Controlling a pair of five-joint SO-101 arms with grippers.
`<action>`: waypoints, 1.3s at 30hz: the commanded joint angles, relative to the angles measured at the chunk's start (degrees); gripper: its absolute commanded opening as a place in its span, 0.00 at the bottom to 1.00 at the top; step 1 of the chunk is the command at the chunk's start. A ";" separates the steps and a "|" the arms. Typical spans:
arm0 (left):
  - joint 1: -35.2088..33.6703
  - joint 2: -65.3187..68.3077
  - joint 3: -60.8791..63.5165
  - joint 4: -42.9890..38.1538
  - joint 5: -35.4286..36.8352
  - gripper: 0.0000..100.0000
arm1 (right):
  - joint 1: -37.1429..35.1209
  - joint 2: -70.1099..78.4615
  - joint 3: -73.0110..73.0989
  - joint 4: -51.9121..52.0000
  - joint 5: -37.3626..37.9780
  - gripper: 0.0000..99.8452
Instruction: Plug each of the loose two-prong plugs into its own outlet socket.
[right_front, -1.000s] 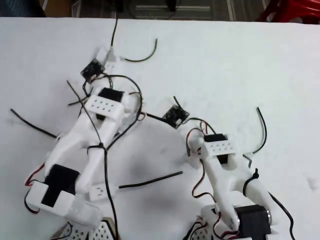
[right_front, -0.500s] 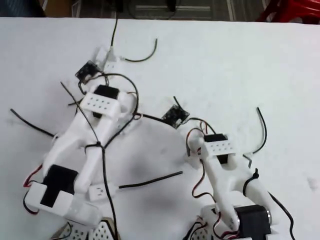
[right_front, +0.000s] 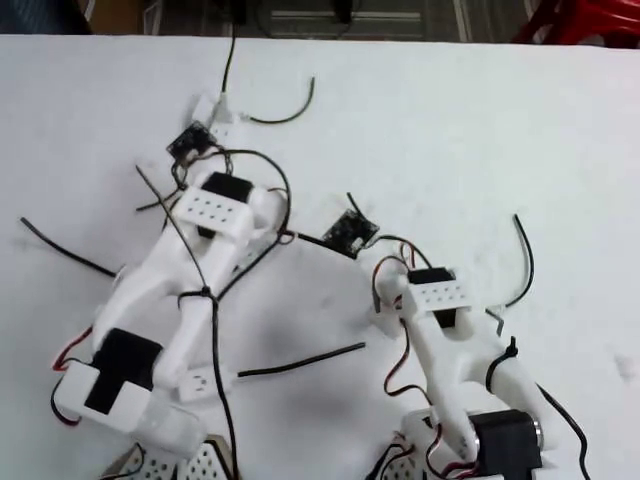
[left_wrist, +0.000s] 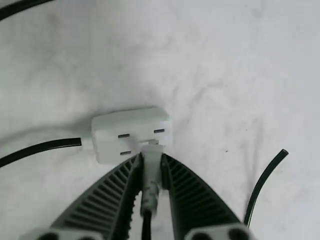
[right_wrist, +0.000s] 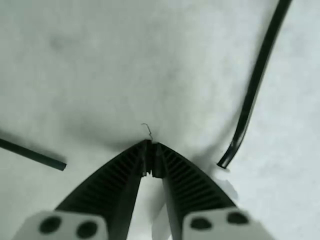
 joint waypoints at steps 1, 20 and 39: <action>0.40 -0.66 -1.05 -1.32 0.44 0.03 | 0.04 -0.48 0.09 -1.19 0.00 0.02; -1.98 0.84 -1.23 -0.97 0.35 0.03 | 0.04 -0.48 0.09 -1.19 0.00 0.02; -3.74 4.44 -1.14 -3.78 0.18 0.03 | 0.04 -0.48 0.09 -1.19 0.00 0.02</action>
